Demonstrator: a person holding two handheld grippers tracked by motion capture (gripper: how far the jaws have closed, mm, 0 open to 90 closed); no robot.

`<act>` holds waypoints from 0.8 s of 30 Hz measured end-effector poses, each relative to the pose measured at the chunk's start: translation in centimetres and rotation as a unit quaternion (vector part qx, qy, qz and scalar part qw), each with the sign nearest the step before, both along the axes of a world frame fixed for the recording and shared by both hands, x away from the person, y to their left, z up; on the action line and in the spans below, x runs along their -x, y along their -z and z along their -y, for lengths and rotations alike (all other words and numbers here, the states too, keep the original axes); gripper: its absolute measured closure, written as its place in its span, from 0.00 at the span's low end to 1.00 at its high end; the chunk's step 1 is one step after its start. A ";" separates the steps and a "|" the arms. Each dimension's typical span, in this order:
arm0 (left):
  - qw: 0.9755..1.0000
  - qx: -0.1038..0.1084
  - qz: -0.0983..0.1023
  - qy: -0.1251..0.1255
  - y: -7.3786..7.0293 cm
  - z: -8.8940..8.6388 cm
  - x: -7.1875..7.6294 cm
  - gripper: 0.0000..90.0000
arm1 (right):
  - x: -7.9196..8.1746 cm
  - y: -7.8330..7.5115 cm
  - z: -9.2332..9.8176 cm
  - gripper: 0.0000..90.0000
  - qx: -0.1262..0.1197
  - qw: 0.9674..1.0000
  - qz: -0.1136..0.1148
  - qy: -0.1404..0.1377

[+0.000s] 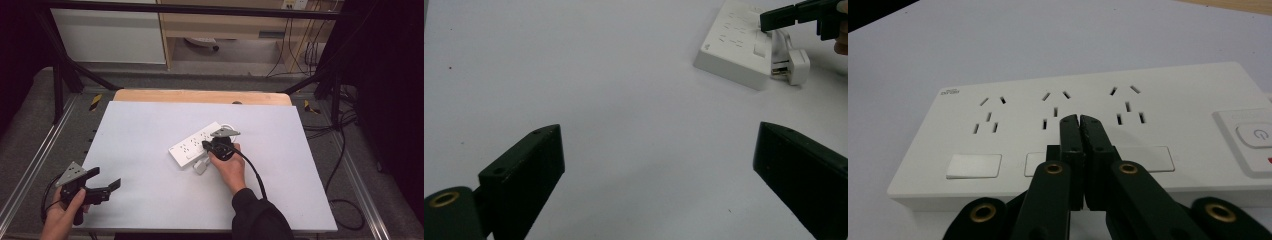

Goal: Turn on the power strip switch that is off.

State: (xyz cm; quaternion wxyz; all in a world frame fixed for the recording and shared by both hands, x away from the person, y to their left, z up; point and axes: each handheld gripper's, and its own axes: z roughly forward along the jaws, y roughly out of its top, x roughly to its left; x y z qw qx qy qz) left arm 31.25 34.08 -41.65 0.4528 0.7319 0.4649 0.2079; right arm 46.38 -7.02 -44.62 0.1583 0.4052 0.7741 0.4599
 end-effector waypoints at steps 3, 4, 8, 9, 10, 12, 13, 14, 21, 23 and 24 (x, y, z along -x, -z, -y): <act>1.000 -0.001 0.000 0.000 0.0 0.0 0.0 0.07 | 0.0 0.0 0.0 1.00 0.000 1.000 0.000 0.000; 1.000 -0.001 0.000 0.000 0.0 0.0 0.0 0.07 | 0.0 0.0 0.0 1.00 -0.001 1.000 0.000 0.000; 1.000 -0.001 0.000 0.000 0.0 0.0 0.0 0.07 | 0.1 0.1 0.0 1.00 -0.003 1.000 0.002 0.003; 1.000 -0.001 0.000 0.000 0.0 0.0 0.0 0.07 | 0.1 0.1 0.0 1.00 -0.003 1.000 0.002 0.003; 1.000 -0.002 0.000 0.000 0.0 0.0 0.0 0.07 | 0.1 0.1 0.0 1.00 -0.003 1.000 0.002 0.003; 1.000 -0.001 -0.001 0.000 0.0 0.0 0.0 0.07 | 0.1 0.1 0.0 1.00 -0.001 1.000 0.002 0.003; 1.000 -0.001 -0.001 0.000 0.0 0.0 0.0 0.07 | 0.1 0.1 0.0 1.00 -0.002 1.000 0.002 0.003; 1.000 -0.001 -0.001 0.000 0.0 0.0 0.0 0.07 | 0.1 0.1 0.0 1.00 -0.002 1.000 0.002 0.003; 1.000 -0.002 -0.001 -0.001 0.0 0.0 0.0 0.07 | 0.1 0.3 0.0 1.00 0.003 1.000 0.005 0.004; 1.000 -0.002 -0.001 -0.001 0.0 0.0 0.0 0.07 | 0.1 0.3 0.0 1.00 0.000 1.000 0.004 0.006; 1.000 -0.002 -0.001 -0.001 0.0 0.0 0.0 0.07 | 0.1 0.3 -0.1 1.00 0.000 1.000 0.004 0.004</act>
